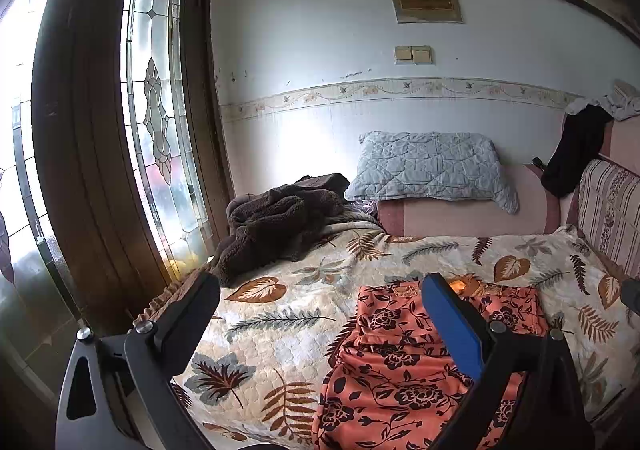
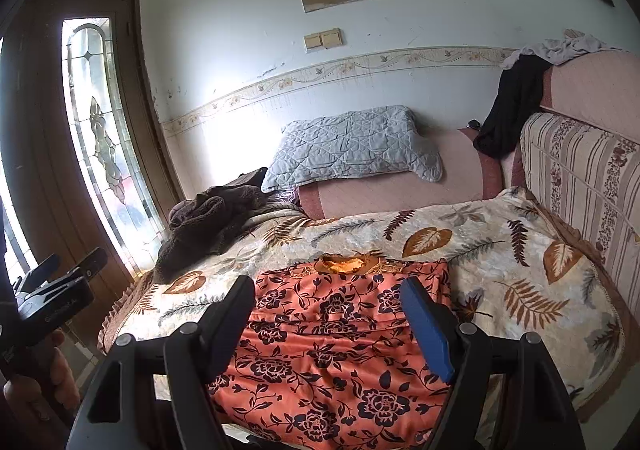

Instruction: Fold small clothes

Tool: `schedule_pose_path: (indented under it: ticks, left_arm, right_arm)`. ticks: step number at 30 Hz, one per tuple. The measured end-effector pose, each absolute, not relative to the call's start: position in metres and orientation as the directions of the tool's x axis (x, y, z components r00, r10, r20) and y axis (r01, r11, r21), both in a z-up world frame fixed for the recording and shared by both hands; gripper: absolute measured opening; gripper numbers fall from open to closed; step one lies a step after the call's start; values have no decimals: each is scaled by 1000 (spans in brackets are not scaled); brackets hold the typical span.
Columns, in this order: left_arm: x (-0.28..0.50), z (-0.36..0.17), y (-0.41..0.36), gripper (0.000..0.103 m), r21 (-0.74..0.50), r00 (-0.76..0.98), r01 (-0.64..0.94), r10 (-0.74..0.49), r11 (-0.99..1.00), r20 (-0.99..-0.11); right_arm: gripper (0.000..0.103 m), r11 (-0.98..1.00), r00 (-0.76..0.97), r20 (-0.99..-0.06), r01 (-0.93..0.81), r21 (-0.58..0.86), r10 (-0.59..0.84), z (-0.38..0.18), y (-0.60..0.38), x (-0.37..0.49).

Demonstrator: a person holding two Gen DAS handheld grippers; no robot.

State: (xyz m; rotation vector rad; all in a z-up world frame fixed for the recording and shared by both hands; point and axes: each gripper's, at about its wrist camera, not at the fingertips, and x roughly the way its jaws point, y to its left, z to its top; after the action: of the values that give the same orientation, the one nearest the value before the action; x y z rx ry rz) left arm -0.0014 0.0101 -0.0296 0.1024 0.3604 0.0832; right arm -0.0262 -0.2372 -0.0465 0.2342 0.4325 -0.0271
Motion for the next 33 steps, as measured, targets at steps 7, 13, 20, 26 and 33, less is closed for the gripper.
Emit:
schedule_pose_path:
  ticks: [7, 13, 20, 26, 33]
  left_arm:
    - [15, -53, 11, 102, 122, 912, -42, 88, 992, -401]
    - [53, -137, 42, 102, 138, 787, -51, 125, 989, -604]
    - [80, -230, 93, 102, 69, 574, -117, 125, 991, -809]
    - [86, -266, 110, 102, -30, 476, -125, 33, 992, -879]
    - [86, -296, 104, 102, -52, 433, -59, -22, 997, -901]
  right_arm:
    - [78, 973, 887, -461, 91, 211, 16, -59, -243, -17]
    - [78, 943, 811, -585, 186, 275, 11, -108, -293, -2]
    - [78, 871, 675, -737, 352, 343, 18, -190, -363, -4]
    - [78, 830, 596, -798, 398, 390, 90, -235, -384, -3]
    - [78, 823, 518, -845, 416, 387, 135, -274, -385, 8]
